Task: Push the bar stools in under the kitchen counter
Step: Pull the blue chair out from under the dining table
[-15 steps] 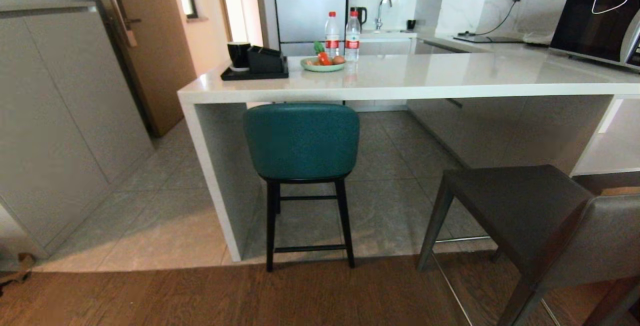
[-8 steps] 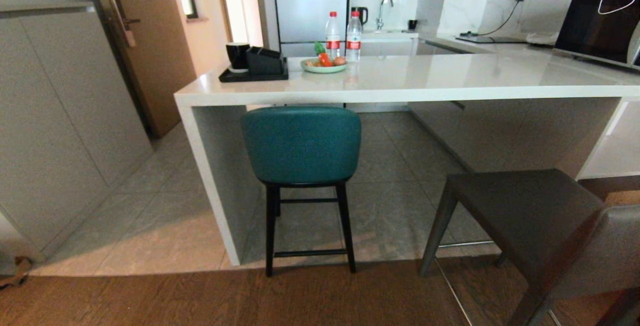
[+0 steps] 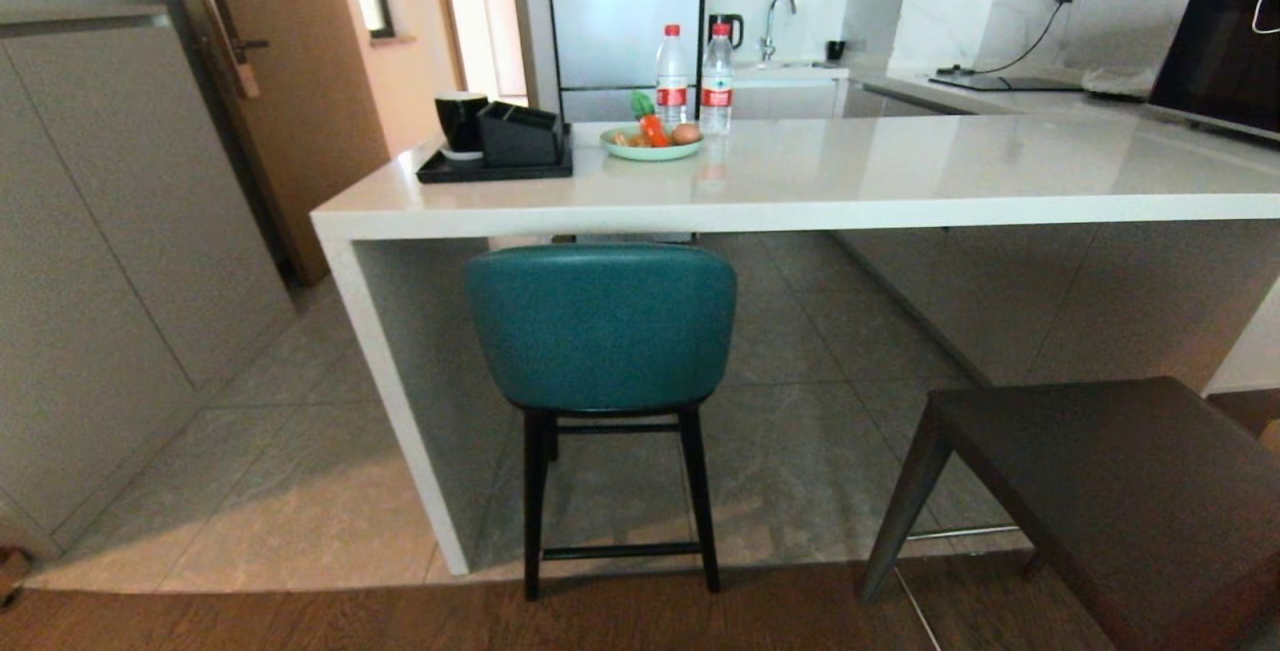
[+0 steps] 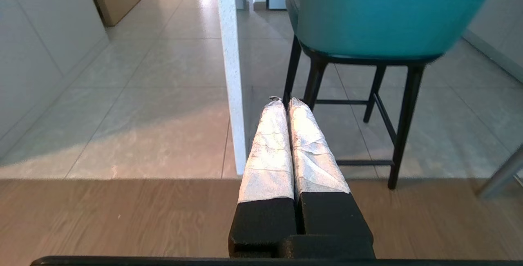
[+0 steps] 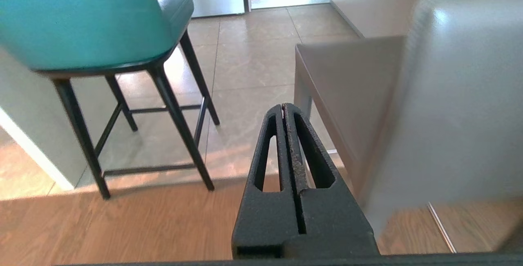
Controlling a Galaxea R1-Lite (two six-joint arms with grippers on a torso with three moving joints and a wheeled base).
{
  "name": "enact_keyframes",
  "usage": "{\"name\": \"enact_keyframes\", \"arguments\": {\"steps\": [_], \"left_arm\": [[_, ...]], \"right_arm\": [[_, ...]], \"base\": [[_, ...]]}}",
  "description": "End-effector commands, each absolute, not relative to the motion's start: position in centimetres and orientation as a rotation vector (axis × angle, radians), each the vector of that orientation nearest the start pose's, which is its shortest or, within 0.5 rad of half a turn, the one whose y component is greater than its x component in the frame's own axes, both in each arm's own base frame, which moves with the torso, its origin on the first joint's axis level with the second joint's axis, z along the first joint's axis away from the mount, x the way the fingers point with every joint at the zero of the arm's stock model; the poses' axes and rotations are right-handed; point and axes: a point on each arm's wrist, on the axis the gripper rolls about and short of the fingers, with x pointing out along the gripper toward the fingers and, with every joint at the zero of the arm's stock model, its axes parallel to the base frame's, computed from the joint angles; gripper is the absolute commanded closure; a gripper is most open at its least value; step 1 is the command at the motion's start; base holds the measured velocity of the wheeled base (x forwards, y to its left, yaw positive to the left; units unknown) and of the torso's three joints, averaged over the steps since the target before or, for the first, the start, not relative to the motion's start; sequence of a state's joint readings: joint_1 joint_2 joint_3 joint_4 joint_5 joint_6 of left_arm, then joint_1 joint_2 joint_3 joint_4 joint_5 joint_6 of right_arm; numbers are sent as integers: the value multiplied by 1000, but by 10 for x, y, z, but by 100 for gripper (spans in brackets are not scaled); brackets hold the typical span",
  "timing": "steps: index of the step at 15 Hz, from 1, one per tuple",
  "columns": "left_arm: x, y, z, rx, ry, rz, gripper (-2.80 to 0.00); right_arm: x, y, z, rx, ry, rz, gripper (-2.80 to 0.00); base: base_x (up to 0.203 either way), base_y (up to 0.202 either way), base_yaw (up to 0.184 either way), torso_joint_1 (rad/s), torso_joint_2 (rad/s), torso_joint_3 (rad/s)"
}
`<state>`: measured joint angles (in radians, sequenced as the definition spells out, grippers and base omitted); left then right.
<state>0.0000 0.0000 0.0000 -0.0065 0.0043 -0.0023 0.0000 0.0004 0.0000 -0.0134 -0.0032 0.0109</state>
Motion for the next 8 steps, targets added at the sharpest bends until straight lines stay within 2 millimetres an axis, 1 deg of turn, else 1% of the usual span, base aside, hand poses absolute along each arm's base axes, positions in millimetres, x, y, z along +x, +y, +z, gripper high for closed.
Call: {"name": "enact_keyframes", "arguments": {"steps": [1,8], "left_arm": [[-23,0,76,-3,-6,4,0],[-23,0,76,-3,-6,5,0]], "right_arm": [[-22,0,76,11,-8,-3,0],[-22,0,76,11,-9,-3,0]], "base": [[193,0,2,2,2,2],[193,0,2,1,4,2]]}}
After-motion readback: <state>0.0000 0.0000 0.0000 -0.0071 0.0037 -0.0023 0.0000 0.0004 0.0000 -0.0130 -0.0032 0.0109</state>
